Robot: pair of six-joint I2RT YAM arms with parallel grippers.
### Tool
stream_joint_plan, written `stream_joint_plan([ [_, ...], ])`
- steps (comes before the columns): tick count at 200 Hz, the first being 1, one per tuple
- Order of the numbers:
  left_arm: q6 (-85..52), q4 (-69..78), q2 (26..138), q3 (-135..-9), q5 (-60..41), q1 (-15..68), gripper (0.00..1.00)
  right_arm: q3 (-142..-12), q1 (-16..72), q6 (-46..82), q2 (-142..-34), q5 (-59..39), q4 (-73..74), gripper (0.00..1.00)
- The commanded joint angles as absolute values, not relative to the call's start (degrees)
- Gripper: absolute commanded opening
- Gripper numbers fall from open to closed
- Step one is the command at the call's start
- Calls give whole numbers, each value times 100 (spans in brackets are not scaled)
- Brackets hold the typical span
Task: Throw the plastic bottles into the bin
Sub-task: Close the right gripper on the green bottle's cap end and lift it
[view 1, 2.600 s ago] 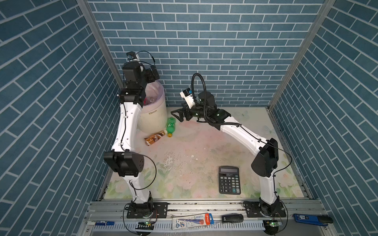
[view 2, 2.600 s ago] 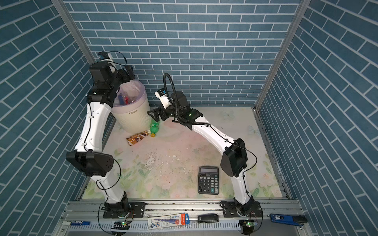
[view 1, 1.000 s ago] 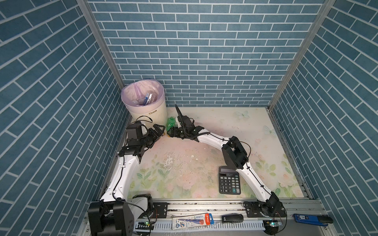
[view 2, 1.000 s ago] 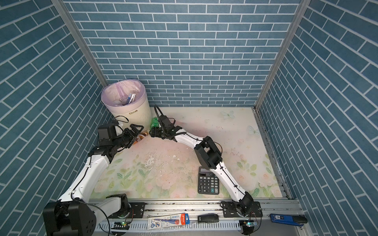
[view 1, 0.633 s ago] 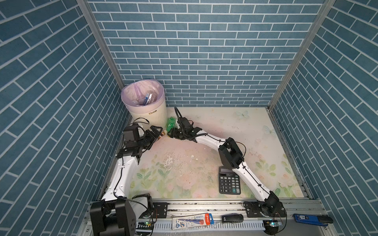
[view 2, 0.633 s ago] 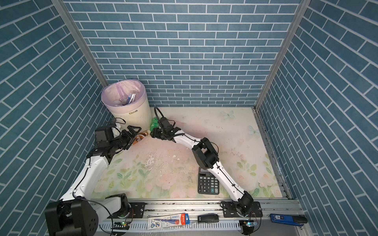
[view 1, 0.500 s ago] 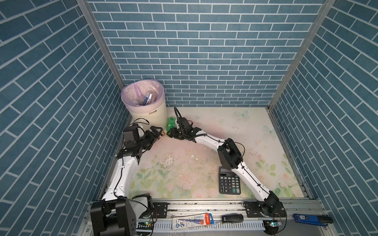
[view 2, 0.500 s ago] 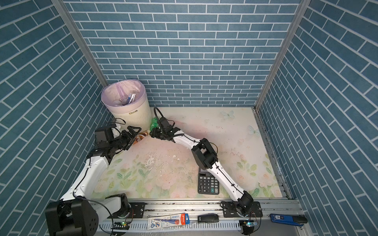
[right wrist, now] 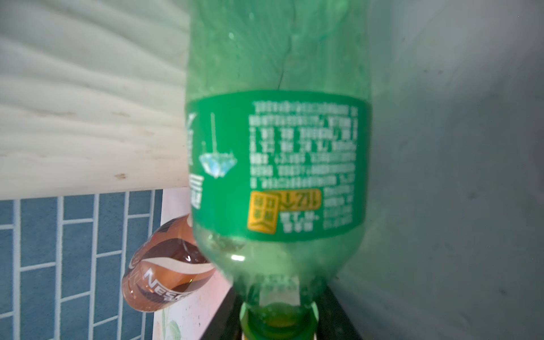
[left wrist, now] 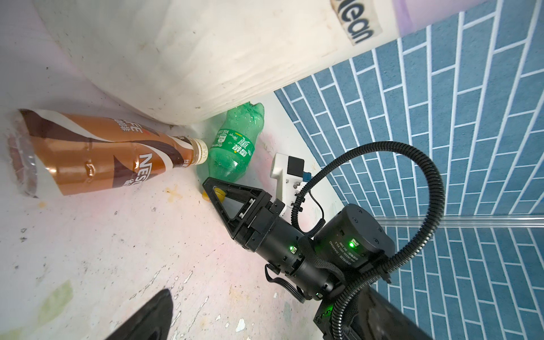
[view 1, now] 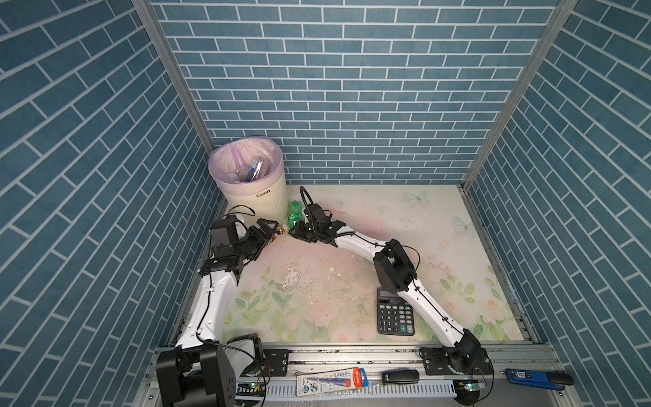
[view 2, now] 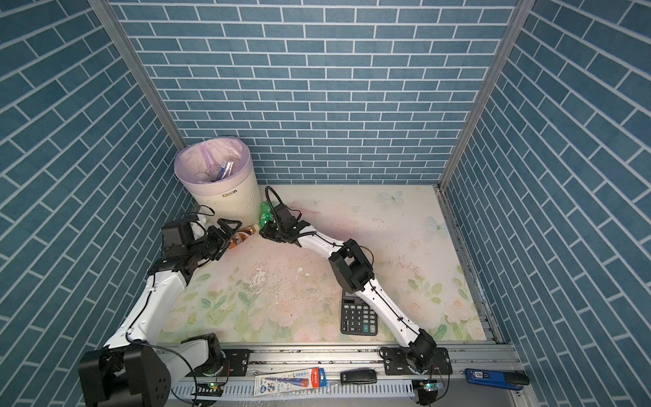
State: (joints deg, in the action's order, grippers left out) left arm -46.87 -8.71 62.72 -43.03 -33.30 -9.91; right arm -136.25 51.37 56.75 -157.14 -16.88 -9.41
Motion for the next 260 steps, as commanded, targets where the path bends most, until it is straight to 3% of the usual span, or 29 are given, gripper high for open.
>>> stream_joint_plan([
  [1, -4571, -905, 6147, -4219, -3312, -1037, 99, -13814, 5159, 5845, -15863, -1749, -1040, 34],
  [58, -4564, -960, 6152, -4234, -3331, -1037, 99, -13227, 5096, 5707, -15486, -1758, -804, 26],
  [140, -4593, -801, 6315, -4250, -3450, -964, 99, -10824, 4783, 4976, -13969, -2029, 95, 19],
  [260, -3797, -1264, 7478, -5543, -2882, 671, 99, -8288, 4623, 2965, -11565, -2307, 261, 17],
])
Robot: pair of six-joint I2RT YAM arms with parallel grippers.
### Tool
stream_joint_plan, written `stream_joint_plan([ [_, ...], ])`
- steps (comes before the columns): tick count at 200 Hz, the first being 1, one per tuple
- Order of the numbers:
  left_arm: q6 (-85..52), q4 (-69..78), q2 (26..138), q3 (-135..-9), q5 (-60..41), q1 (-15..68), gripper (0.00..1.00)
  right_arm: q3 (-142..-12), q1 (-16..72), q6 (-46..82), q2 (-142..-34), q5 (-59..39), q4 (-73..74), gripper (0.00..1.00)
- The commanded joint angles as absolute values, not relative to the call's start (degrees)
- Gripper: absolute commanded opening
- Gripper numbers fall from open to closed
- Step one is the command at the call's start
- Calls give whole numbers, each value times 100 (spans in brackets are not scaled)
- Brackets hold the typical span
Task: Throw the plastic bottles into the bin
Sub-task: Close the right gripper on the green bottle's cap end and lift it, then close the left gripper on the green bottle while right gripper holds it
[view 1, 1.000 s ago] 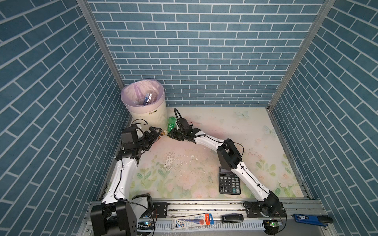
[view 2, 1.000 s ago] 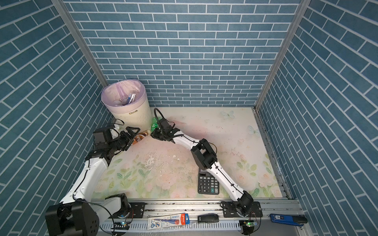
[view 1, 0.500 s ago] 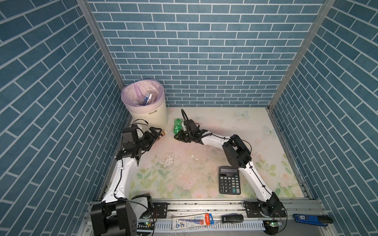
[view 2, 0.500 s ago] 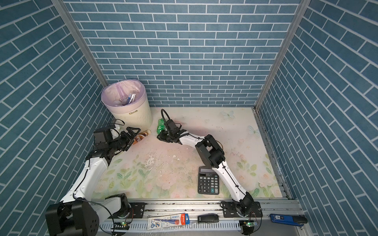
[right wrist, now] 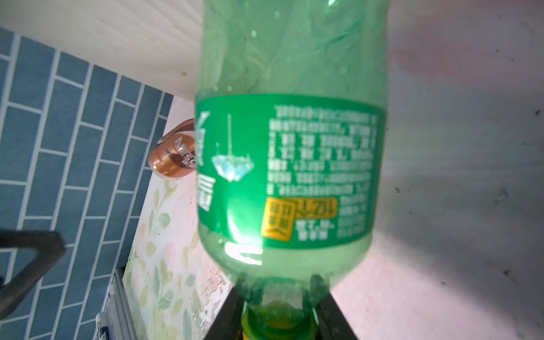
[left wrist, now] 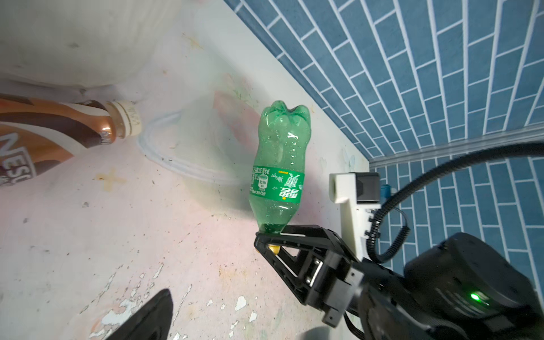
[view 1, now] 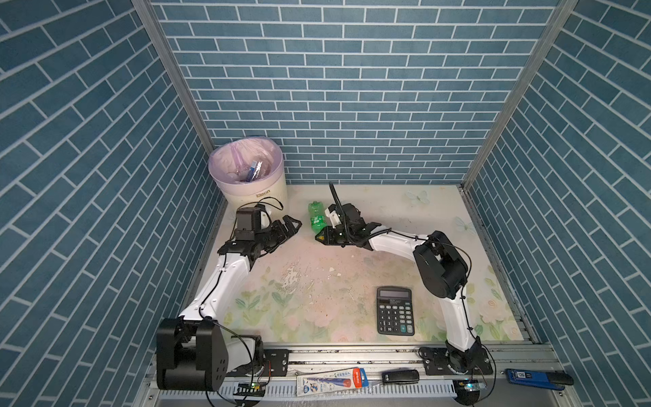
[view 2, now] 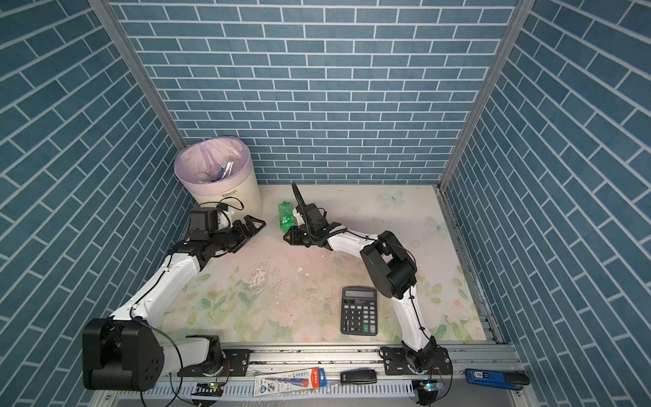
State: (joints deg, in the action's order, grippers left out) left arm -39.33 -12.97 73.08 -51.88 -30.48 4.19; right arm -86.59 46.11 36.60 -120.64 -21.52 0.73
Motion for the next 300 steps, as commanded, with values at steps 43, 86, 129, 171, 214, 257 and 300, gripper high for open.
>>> stream_joint_plan([
  [43, -3884, -1144, 7857, -5925, -2681, 938, 99, -7617, 4633, 2735, -10987, -2575, 684, 16],
  [86, -3884, -1099, 8076, -6166, -2560, 1072, 99, -7204, 4676, 2720, -10685, -2870, 1268, 16],
  [129, -3630, -1327, 8291, -6485, -2120, 1343, 96, -7192, 4781, 2580, -10643, -2994, 1390, 16],
  [171, -3520, -1496, 8335, -6611, -1649, 1388, 84, -7163, 4816, 2584, -10608, -3172, 1578, 16],
  [214, -3516, -1433, 8387, -6682, -1457, 1441, 70, -7067, 4830, 2628, -10593, -3302, 1802, 16],
  [257, -3524, -1301, 8411, -6662, -1432, 1467, 55, -7024, 4815, 2619, -10547, -3331, 1836, 16],
  [300, -3500, -1274, 8346, -6628, -1407, 1494, 48, -7036, 4816, 2631, -10556, -3331, 1831, 24],
])
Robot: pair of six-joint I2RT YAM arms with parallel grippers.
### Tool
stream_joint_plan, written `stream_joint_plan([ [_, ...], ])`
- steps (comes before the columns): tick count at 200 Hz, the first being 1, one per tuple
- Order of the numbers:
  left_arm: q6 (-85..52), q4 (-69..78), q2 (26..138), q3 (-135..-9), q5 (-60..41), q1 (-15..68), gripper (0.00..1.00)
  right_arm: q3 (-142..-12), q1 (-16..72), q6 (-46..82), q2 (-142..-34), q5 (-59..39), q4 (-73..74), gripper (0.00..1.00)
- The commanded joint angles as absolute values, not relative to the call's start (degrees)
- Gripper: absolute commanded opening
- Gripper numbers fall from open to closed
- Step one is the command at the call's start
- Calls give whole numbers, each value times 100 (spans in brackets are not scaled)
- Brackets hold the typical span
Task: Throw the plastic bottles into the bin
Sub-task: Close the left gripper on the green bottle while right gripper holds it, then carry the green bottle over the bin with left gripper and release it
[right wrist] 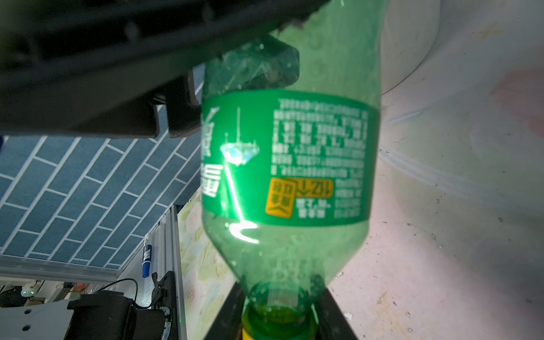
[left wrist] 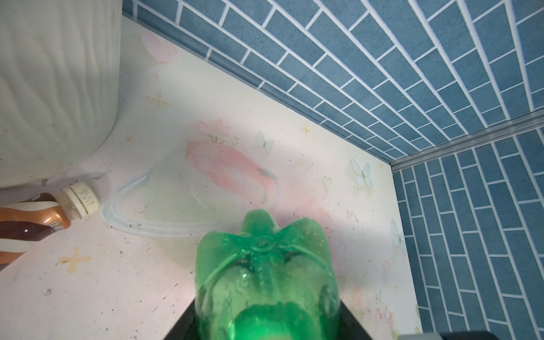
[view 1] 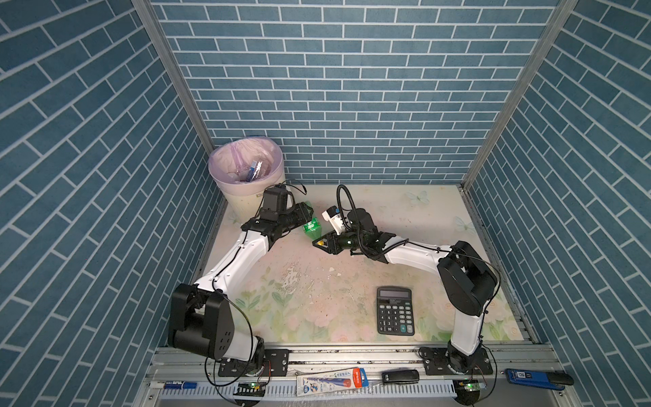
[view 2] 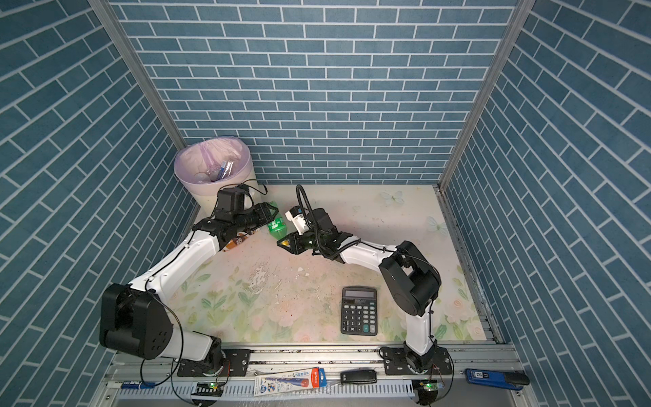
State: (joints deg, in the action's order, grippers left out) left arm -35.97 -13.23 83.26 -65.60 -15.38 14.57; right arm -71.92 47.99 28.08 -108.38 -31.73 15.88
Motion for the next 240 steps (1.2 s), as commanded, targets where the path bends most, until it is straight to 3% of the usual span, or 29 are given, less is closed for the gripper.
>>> stream_joint_plan([
  [1, -3499, -1274, 8343, -6627, -1407, 1494, 48, -7042, 4821, 2625, -10556, -3331, 1834, 24],
  [54, -3489, -1224, 8138, -6587, -1183, 1494, 46, -7032, 4808, 2602, -10435, -3272, 1786, 48],
  [119, -3140, -1439, 8060, -7145, -668, 1374, 46, -7087, 4746, 2421, -10183, -2965, 1592, 67],
  [161, -2892, -1591, 8172, -7925, -415, 1203, 46, -7731, 4710, 2076, -10175, -2644, 1181, 82],
  [181, -2737, -1712, 8287, -8442, -305, 1120, 46, -8237, 4708, 1873, -10277, -2535, 904, 94],
  [198, -2601, -1774, 8396, -8855, -176, 1041, 46, -8680, 4708, 1746, -10369, -2412, 737, 99],
  [240, -2206, -2028, 8740, -10116, 121, 666, 46, -9603, 4709, 1549, -10589, -2369, 592, 99],
])
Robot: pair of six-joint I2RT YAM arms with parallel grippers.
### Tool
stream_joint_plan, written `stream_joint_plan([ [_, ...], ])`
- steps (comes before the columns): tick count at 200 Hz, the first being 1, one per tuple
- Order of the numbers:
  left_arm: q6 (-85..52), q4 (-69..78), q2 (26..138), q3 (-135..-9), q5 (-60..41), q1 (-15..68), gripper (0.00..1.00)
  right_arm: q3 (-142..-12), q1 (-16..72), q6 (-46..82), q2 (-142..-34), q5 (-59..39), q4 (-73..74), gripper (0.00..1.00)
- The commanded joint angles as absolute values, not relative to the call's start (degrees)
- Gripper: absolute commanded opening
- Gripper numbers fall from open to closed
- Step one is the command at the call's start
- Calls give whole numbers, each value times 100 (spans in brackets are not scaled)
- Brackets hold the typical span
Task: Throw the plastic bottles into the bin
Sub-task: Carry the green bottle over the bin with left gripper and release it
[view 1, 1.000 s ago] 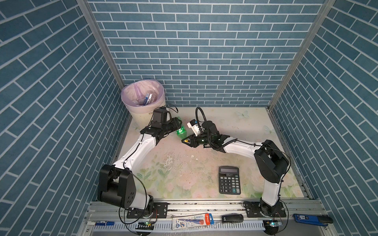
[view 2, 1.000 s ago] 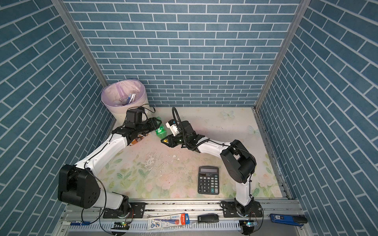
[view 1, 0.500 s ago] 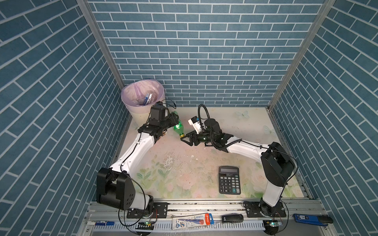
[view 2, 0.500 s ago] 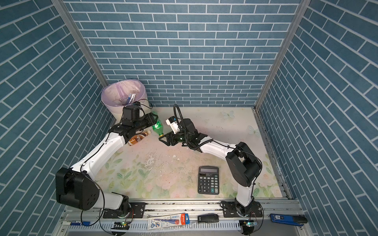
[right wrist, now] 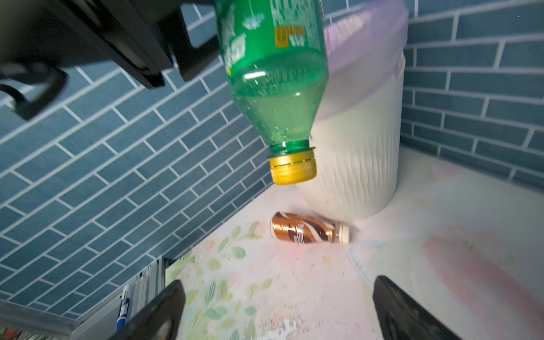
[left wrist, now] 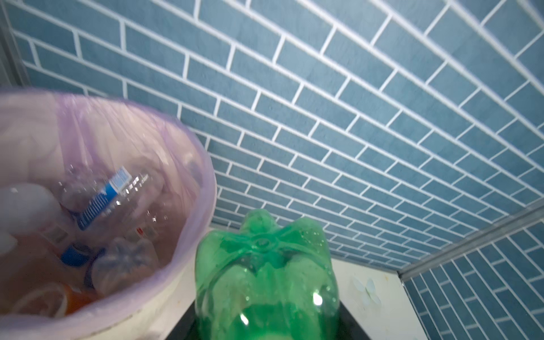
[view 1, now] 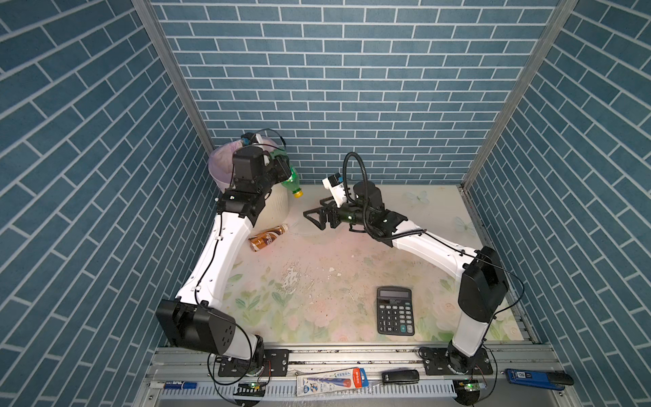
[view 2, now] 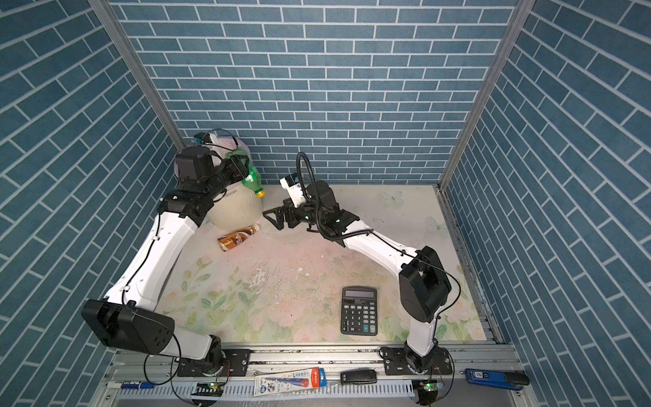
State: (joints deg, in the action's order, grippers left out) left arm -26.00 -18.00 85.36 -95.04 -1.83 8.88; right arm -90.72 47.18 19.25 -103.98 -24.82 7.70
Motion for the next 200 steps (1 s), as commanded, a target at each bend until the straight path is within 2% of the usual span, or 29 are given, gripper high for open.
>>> stream_joint_plan([
  [1, -2188, -2033, 8742, -10151, 135, 663, 46, -9622, 4714, 1548, -10595, -2366, 590, 99],
  [52, -1061, -1953, 9163, -12164, 865, 378, 46, -9790, 4701, 1522, -10687, -2321, 683, 99],
  [94, -249, -1328, 9365, -12568, 1297, 371, 46, -9760, 4633, 1545, -10800, -2327, 683, 99],
  [129, -825, -2394, 10391, -13163, 813, -6, 47, -9799, 4610, 1668, -10933, -2403, 685, 99],
  [146, -1133, -2833, 10846, -13176, 558, -163, 58, -9743, 4592, 1679, -10921, -2430, 634, 99],
  [159, -1475, -3280, 11109, -13338, 210, -298, 70, -9657, 4597, 1679, -10866, -2404, 642, 99],
  [173, -1650, -3368, 11077, -13261, 7, -330, 98, -9574, 4588, 1685, -10822, -2374, 644, 99],
  [200, -1760, -3168, 10662, -13020, -148, -265, 99, -9512, 4579, 1773, -10811, -2417, 648, 99],
])
